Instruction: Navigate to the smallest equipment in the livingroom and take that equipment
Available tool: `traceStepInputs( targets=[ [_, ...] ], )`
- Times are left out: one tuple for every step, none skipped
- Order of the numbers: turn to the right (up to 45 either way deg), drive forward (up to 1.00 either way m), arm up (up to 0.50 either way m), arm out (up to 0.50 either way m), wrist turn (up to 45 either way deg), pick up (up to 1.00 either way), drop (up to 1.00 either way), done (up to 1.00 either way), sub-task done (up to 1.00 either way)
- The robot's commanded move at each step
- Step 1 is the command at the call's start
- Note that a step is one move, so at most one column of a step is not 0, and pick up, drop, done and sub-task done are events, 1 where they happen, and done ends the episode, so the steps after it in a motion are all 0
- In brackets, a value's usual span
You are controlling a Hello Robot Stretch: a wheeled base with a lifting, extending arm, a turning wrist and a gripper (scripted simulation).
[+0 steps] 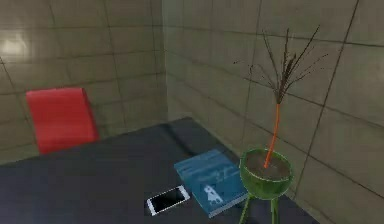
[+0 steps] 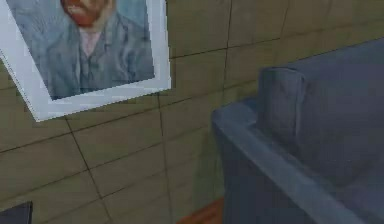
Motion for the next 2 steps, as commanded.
traceStepInputs(
  targets=[
    [-45.0,0.00,0.00,0.00,0.0,0.00,0.00,0.00,0.00],
    [-45.0,0.00,0.00,0.00,0.0,0.00,0.00,0.00,0.00]
  ],
)
